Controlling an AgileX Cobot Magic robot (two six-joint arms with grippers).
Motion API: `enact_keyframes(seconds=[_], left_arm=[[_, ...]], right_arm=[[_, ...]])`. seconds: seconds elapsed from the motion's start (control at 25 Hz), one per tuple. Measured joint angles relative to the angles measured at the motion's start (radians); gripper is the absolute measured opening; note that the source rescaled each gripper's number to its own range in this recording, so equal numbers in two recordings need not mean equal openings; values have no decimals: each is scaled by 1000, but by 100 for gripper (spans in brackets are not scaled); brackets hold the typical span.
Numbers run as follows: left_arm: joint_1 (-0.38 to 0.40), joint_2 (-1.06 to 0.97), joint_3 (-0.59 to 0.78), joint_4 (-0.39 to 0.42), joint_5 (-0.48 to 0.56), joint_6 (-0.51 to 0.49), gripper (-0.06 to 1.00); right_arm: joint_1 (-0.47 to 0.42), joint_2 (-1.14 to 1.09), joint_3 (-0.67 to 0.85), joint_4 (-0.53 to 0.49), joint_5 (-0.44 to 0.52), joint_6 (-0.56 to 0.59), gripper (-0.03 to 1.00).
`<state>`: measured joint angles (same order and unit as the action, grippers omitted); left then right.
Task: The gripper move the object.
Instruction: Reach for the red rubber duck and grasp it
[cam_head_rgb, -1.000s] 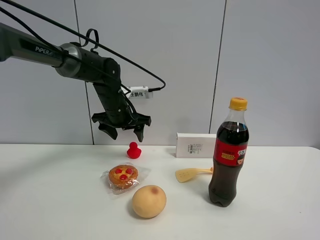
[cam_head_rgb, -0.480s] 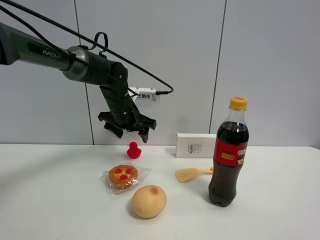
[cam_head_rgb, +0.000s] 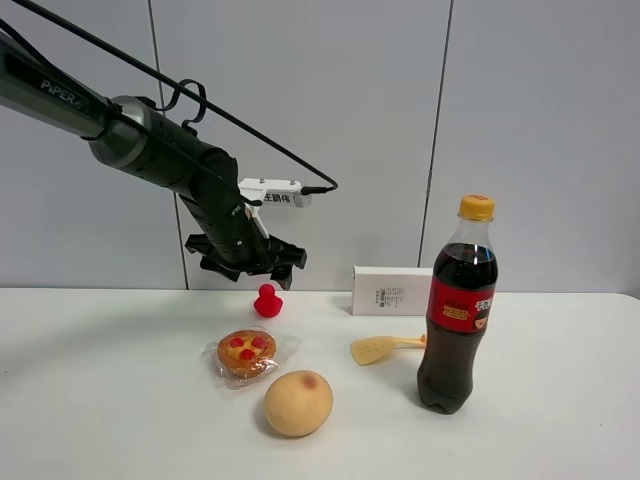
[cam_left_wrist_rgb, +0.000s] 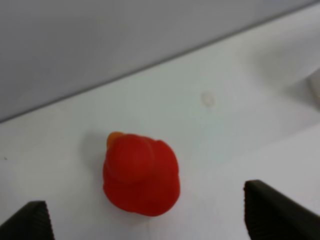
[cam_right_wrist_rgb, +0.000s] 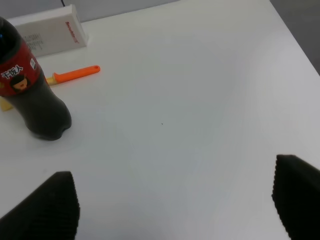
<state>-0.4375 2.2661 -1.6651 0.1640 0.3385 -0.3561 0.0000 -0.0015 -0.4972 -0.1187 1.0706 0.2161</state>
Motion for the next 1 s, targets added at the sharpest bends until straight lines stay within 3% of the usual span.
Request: enact_keyframes(seconds=[0.36,1.0], left_arm=[[-5,-12,37,27,-115,28,96],[0,62,37,24,-203,67,97]], right_arm=[[0,0,0,0,0,0,100],[0,0,0,0,0,0,100]])
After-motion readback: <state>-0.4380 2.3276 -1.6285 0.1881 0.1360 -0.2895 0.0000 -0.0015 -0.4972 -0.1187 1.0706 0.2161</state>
